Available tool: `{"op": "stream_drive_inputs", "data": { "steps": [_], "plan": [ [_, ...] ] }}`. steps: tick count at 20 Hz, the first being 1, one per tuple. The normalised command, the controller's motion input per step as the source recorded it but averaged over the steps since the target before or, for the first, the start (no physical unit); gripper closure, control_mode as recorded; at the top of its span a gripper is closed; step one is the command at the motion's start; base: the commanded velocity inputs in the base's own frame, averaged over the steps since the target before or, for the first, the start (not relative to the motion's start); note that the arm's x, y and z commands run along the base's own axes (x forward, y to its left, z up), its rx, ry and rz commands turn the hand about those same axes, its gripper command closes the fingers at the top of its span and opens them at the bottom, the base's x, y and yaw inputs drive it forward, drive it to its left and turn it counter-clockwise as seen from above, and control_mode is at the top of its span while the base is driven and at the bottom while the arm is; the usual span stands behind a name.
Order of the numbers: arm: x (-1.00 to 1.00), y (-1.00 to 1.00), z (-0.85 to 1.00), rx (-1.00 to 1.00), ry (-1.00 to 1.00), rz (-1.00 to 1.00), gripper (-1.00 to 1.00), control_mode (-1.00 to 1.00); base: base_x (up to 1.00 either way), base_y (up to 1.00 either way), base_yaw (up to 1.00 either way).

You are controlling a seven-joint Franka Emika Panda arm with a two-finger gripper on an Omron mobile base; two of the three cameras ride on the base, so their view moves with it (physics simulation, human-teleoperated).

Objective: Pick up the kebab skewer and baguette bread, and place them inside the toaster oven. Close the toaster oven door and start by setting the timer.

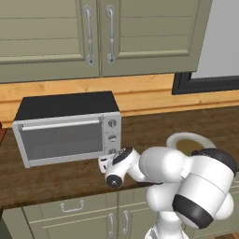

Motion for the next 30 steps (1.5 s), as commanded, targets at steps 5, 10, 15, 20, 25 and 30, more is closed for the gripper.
{"op": "stream_drive_inputs", "data": {
  "steps": [5, 10, 15, 20, 25, 30],
  "plan": [
    [0.0, 0.0, 0.0, 0.03, -0.05, 0.0, -1.0, -1.0, 0.0, 0.0, 0.0],
    [0.0, 0.0, 0.0, 0.03, -0.02, 0.0, -1.0, -1.0, 0.0, 0.0, 0.0],
    [0.0, 0.02, 0.0, 0.02, 0.0, 0.0, -1.0, -1.0, 0.0, 0.0, 0.0],
    [0.0, 0.05, 0.05, 0.01, 0.0, 0.0, -1.0, -1.0, 0.0, 0.0, 0.0],
    [0.0, 0.05, 0.14, 0.0, 0.0, 0.0, -1.0, -1.0, 0.0, 0.0, 0.0],
    [0.0, 0.13, 0.01, 0.0, 0.0, 0.0, -1.0, -1.0, 0.0, 0.0, 0.0]
  ]
}}
